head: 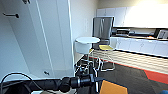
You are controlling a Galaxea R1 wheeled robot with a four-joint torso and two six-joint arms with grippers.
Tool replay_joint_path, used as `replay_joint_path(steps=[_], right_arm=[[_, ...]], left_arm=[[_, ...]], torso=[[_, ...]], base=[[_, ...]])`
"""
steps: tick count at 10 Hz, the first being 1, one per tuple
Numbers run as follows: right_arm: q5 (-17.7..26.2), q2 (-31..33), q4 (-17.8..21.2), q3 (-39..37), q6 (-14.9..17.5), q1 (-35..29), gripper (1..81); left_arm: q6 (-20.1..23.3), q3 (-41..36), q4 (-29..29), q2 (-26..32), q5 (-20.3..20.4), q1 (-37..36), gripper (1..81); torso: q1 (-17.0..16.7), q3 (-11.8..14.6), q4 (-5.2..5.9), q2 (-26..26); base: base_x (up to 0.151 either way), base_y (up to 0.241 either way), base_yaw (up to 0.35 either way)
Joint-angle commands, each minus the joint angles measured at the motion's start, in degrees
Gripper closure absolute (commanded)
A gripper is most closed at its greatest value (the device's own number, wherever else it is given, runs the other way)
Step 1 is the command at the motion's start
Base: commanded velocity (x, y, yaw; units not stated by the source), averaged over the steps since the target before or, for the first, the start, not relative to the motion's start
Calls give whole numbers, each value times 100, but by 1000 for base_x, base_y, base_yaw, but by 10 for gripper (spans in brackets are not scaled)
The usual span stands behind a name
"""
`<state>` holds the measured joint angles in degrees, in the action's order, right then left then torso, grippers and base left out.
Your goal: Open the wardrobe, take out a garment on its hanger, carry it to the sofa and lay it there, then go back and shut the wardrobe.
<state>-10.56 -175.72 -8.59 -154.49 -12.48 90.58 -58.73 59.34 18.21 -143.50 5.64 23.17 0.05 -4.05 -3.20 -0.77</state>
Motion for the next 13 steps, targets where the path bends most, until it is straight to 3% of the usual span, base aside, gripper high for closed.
replay_joint_path(steps=[1, 4, 13], right_arm=[[282, -45, -2, 34, 9, -220, 10], [282, -45, -2, 34, 9, -237, 10], [282, -36, -11, 34, 9, -211, 10]], left_arm=[[38, -221, 139, -22, 218, -880, 811], [38, -230, 139, -22, 218, -897, 811], [38, -221, 165, -92, 192, -924, 811]], torso=[[0, 6, 0, 0], [9, -276, 0, 7], [6, -289, 0, 7]], base=[[0, 0, -186], [0, 0, -186], [0, 0, -187]])
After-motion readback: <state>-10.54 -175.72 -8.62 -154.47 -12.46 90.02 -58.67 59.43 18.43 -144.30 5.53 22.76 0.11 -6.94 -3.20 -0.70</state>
